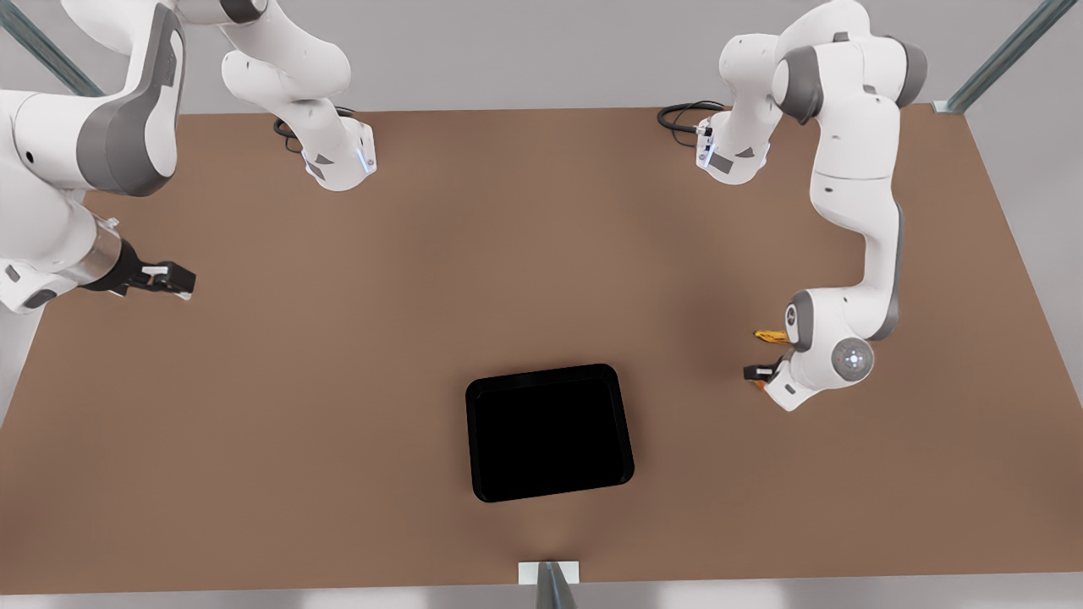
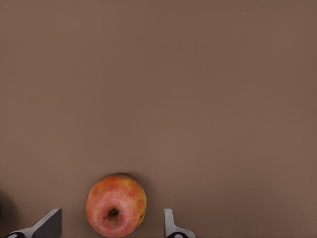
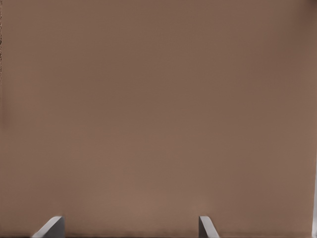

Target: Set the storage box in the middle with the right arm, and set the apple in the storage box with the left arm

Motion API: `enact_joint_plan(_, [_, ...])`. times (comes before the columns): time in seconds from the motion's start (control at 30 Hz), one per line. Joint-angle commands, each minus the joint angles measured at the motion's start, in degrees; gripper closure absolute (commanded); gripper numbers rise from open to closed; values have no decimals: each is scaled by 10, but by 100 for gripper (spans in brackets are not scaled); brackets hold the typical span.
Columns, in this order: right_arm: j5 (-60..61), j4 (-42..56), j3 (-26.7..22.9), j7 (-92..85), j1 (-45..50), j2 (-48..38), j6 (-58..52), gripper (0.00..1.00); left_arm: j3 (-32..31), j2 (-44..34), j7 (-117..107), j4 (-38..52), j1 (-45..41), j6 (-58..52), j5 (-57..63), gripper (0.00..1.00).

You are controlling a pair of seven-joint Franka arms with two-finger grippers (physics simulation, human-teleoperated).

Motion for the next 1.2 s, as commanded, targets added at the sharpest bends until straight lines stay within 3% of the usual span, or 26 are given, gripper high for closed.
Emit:
enact_joint_plan(0.0, [4, 0, 0, -91, -1, 0, -18, 0, 0, 3, 8, 0, 0, 17, -1, 0])
enact_joint_plan(0.1, [5, -6, 0, -90, -1, 0, -20, 0, 0, 14, 7, 0, 0, 16, -1, 0])
enact_joint_plan(0.17, [4, -6, 0, -90, -1, 0, -20, 0, 0, 15, 1, 0, 0, 16, -1, 25])
enact_joint_plan(0.33, [5, -7, -1, -90, -1, 0, -20, 0, 0, 15, 0, 0, 0, 16, -1, 27])
enact_joint_plan(0.4, [5, -7, -1, -90, -1, 1, -20, 0, 0, 14, -2, 0, -1, 16, -1, 37])
enact_joint_plan(0.53, [5, -7, -1, -90, -1, 4, -20, 0, 0, 11, -2, 1, -1, 13, -1, 39])
enact_joint_plan(0.67, [5, -6, -1, -91, -1, 4, -19, 0, 0, -69, -61, 14, -18, -30, -3, 39])
enact_joint_plan(0.77, [5, -6, -1, -91, -2, 4, -19, 0, -8, -54, -224, 137, -93, -146, -3, 38])
enact_joint_plan(0.93, [6, -6, -2, -91, -2, 4, -19, 0, -15, 119, -464, 384, -217, -163, -4, 38])
enact_joint_plan(1.17, [14, -6, -3, -91, -2, 4, -19, 0, -64, 183, -534, 433, -234, -3, -4, 38])
